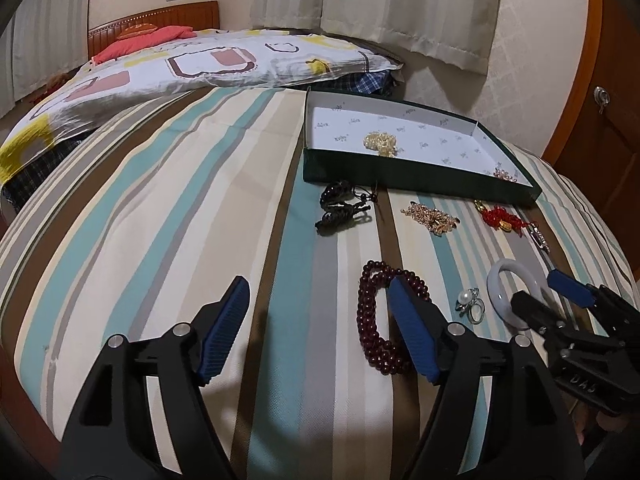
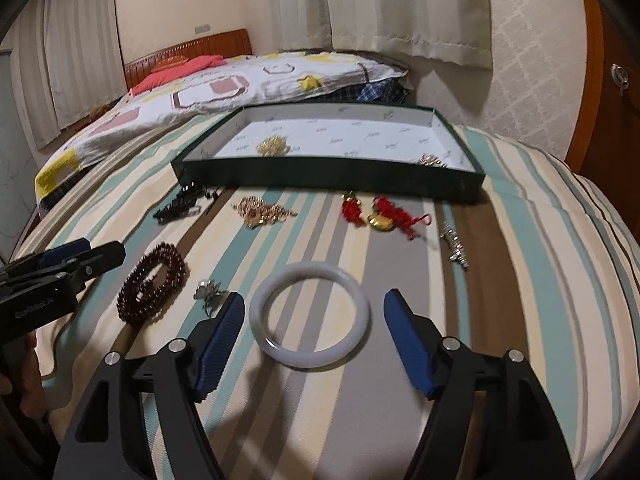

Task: Organize jewelry
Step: 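Grasp the dark red bead bracelet with the left tool while the right tool grasps the white jade bangle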

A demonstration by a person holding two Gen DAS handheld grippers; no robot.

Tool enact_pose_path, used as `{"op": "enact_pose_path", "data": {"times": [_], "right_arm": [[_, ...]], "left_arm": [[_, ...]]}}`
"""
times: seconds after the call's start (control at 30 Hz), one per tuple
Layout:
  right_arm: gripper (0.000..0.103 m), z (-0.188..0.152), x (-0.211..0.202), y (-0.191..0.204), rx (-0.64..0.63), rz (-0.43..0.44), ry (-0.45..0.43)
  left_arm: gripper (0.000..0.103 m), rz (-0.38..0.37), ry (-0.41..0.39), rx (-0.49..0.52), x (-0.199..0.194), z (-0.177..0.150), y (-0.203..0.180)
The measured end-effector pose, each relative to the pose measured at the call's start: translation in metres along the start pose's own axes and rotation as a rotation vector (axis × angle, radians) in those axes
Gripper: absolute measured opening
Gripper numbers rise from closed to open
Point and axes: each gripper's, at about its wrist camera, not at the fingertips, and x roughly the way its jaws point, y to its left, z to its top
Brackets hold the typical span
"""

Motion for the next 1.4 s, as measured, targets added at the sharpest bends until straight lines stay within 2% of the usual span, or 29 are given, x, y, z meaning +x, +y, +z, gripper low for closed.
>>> {"op": "enact_pose_path", "data": {"times": [0.2, 0.33, 0.4, 0.8, 1.13, 1.23, 1.3, 1.4], "right_arm": [[0.074, 0.0, 0.01, 0.0, 0.004, -0.012, 0.02], [0.074, -0.001, 0.013, -0.001, -0.003, -0.009, 0.035], [0.069, -0.001, 0.012, -0.001, -0.006, -0.007, 0.033], [0.069, -0.003, 0.004, -0.018, 0.042, -0.021, 0.024], [0.069, -0.003, 0.004, -0.025, 0.061, -0.02, 0.022], [0.069, -0.003, 0.004, -0.025, 0.062, -0.021, 0.022], [0.069, -0.003, 0.003, -0.025, 0.062, -0.021, 0.022], [0.069, -0.003, 0.003, -0.025, 0.06, -0.021, 0.021]], "left_arm": [[0.078, -0.003, 0.006, 0.003, 0.002, -0.003, -0.002], [0.078, -0.003, 0.011, 0.016, 0.003, -0.004, -0.006], [0.078, -0.005, 0.014, 0.023, 0.004, -0.004, -0.01], [0.079, -0.041, 0.03, 0.065, 0.012, -0.005, -0.031], [0.078, -0.044, 0.06, 0.09, 0.025, -0.008, -0.039], [0.076, -0.045, 0.056, 0.091, 0.025, -0.008, -0.04], [0.065, -0.041, 0.053, 0.096, 0.025, -0.008, -0.041], [0.057, -0.045, 0.053, 0.108, 0.025, -0.008, -0.042]]}}
